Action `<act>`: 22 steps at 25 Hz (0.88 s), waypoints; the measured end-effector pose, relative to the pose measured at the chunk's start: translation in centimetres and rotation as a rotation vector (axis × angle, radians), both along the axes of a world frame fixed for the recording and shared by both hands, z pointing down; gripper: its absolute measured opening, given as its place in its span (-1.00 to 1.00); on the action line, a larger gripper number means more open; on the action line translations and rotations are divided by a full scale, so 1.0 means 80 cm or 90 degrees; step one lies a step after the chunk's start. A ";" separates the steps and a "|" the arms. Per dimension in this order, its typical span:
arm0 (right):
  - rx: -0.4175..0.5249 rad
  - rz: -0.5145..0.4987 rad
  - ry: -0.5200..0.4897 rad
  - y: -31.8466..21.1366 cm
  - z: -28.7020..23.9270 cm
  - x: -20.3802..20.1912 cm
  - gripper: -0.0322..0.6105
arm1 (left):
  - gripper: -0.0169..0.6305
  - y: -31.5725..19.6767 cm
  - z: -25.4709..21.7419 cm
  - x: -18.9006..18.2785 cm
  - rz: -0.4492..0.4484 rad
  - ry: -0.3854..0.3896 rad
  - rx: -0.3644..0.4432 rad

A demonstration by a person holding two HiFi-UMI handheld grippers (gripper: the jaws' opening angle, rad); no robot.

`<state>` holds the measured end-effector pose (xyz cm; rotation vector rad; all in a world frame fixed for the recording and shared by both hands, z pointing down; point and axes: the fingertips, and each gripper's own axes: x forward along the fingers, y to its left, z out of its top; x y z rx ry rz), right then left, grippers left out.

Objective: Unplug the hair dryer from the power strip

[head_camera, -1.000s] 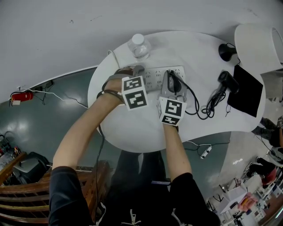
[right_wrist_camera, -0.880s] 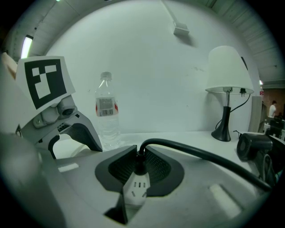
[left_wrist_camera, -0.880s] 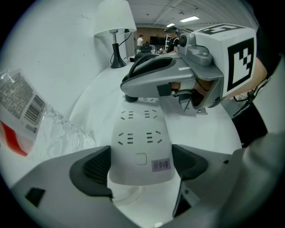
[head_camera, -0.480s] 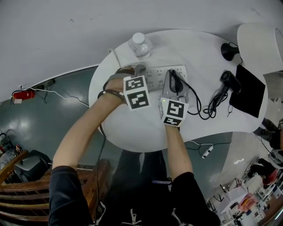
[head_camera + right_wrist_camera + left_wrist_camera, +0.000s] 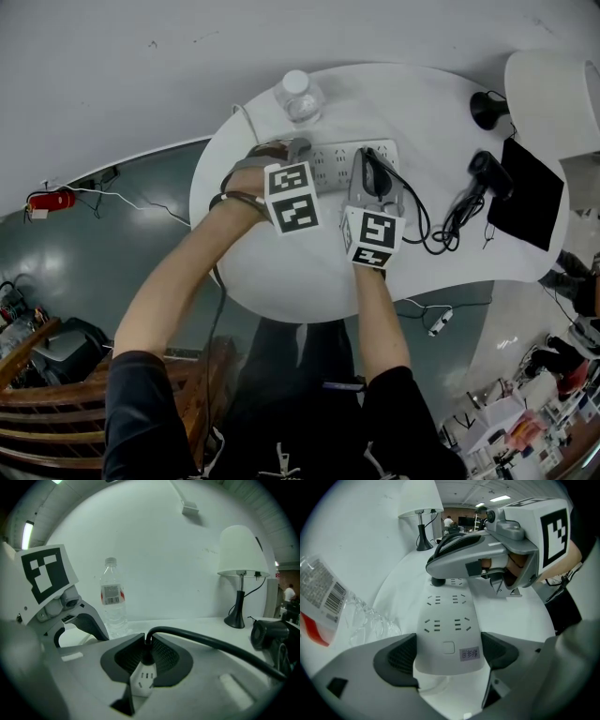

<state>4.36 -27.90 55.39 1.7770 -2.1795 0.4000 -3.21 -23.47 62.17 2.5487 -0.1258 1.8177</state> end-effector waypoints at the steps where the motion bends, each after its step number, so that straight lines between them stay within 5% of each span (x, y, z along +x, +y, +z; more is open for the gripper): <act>1: 0.005 0.001 0.001 0.002 0.000 0.000 -0.76 | 0.33 0.000 0.000 0.000 0.002 -0.002 0.001; 9: -0.021 0.009 -0.066 -0.001 0.003 0.005 -0.76 | 0.33 0.001 0.002 0.001 0.016 -0.021 0.002; 22: -0.013 -0.022 -0.031 0.002 0.001 0.004 -0.76 | 0.33 0.002 0.004 0.002 0.024 -0.036 0.005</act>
